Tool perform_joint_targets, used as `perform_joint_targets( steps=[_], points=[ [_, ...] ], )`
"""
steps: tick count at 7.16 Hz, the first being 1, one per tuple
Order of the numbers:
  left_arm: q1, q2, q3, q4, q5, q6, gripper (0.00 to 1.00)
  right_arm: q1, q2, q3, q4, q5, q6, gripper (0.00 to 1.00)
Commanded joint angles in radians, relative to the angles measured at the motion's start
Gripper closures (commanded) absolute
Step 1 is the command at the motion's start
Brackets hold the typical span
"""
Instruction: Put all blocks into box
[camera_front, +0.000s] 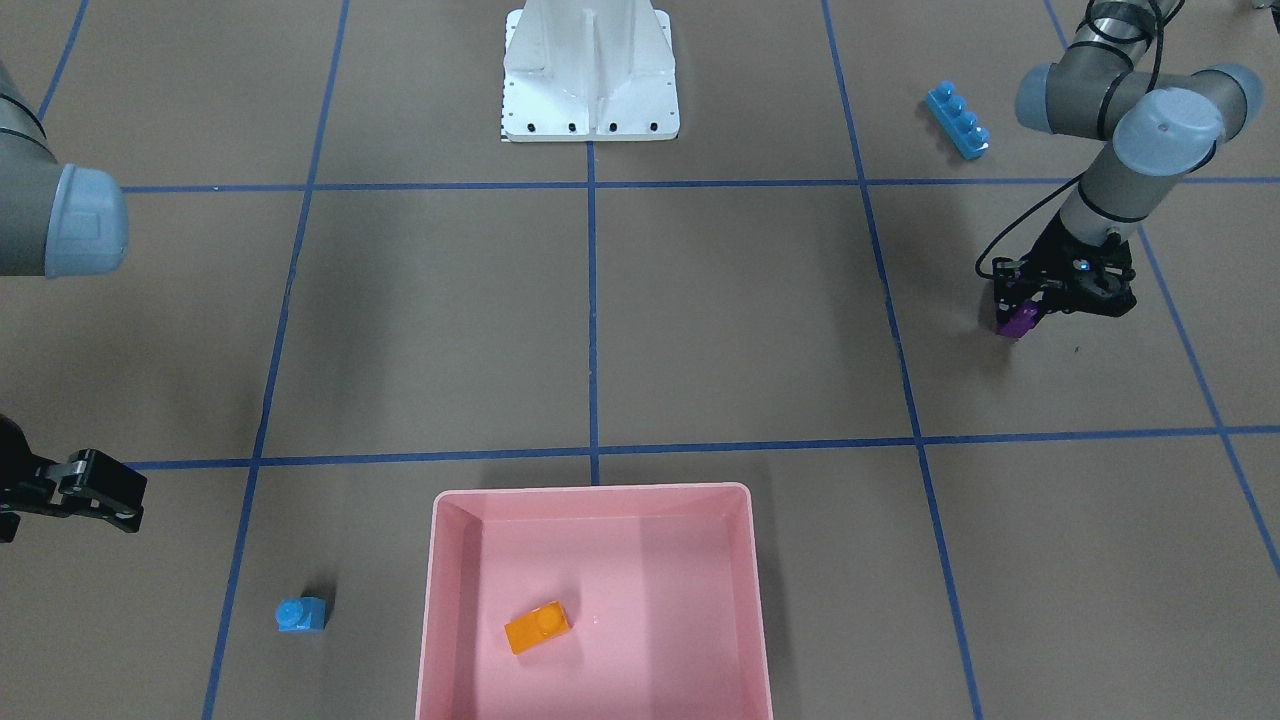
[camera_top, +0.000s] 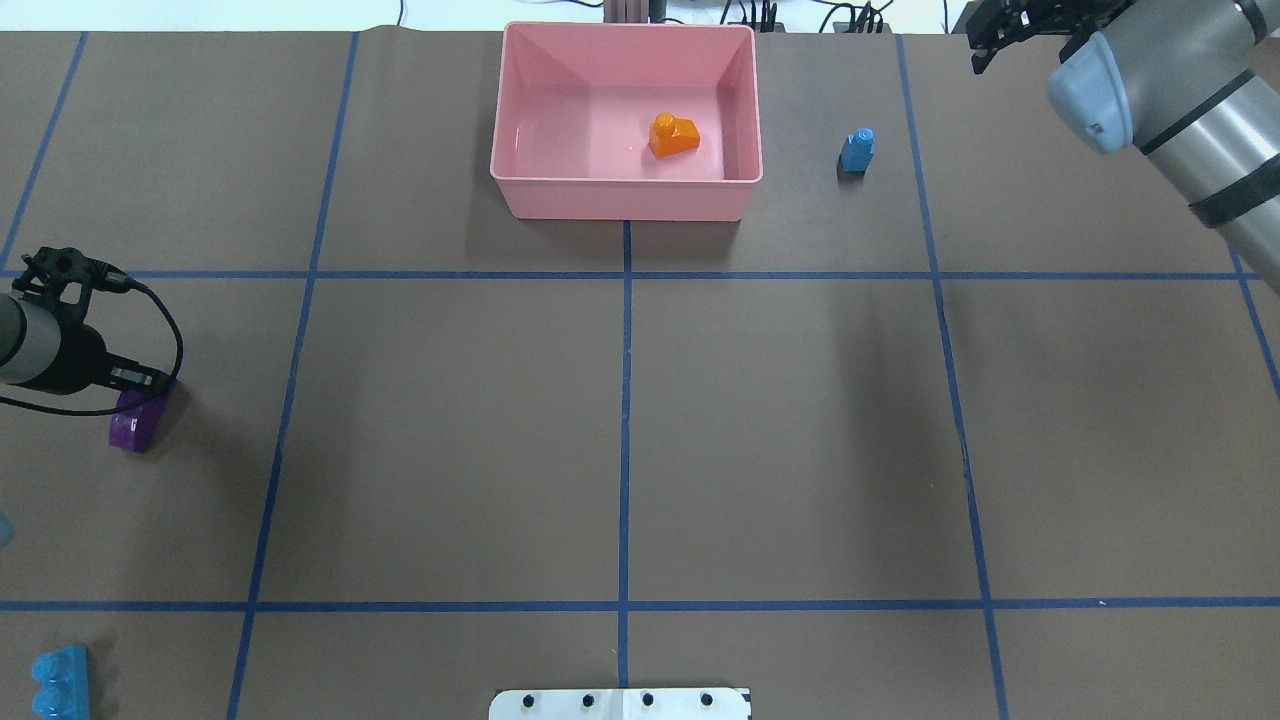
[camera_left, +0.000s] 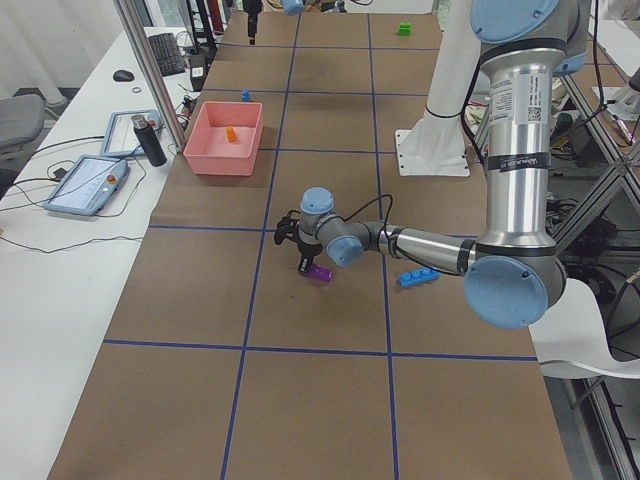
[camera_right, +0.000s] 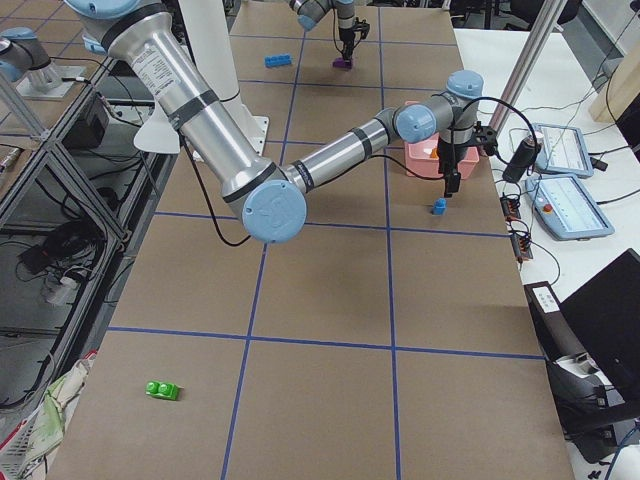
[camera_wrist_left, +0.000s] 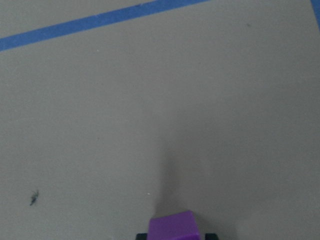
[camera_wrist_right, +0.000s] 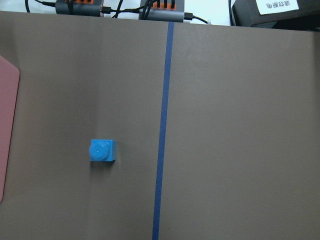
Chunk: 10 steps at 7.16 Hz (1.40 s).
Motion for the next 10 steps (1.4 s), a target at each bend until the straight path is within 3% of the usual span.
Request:
perform_joint_targets(
  steps=[1, 2, 4, 5, 6, 8, 10],
  points=[
    [-0.02, -0.091, -0.007, 0.027, 0.0, -0.013, 1.0, -0.038, 0.001, -0.017, 0.003, -0.011, 0.007, 0.0],
    [-0.063, -0.213, -0.007, 0.141, 0.0, -0.036, 1.0, -0.061, 0.004, -0.035, 0.006, -0.026, 0.01, 0.0],
    [-0.084, -0.531, 0.032, 0.478, 0.002, -0.049, 1.0, -0.067, 0.007, -0.122, 0.125, -0.038, 0.018, 0.0],
    [-0.086, -0.696, 0.115, 0.547, 0.0, -0.094, 1.0, -0.067, 0.014, -0.152, 0.15, -0.04, 0.018, 0.0],
    [-0.086, -0.88, 0.279, 0.55, 0.0, -0.153, 1.0, -0.069, 0.018, -0.16, 0.152, -0.04, 0.02, 0.0],
    [-0.089, -1.154, 0.625, 0.531, 0.002, -0.178, 1.0, -0.073, 0.029, -0.166, 0.152, -0.041, 0.03, 0.0],
    [-0.089, -1.236, 0.819, 0.41, 0.009, -0.207, 1.0, -0.076, 0.075, -0.222, 0.153, -0.044, 0.038, 0.0]
  ],
)
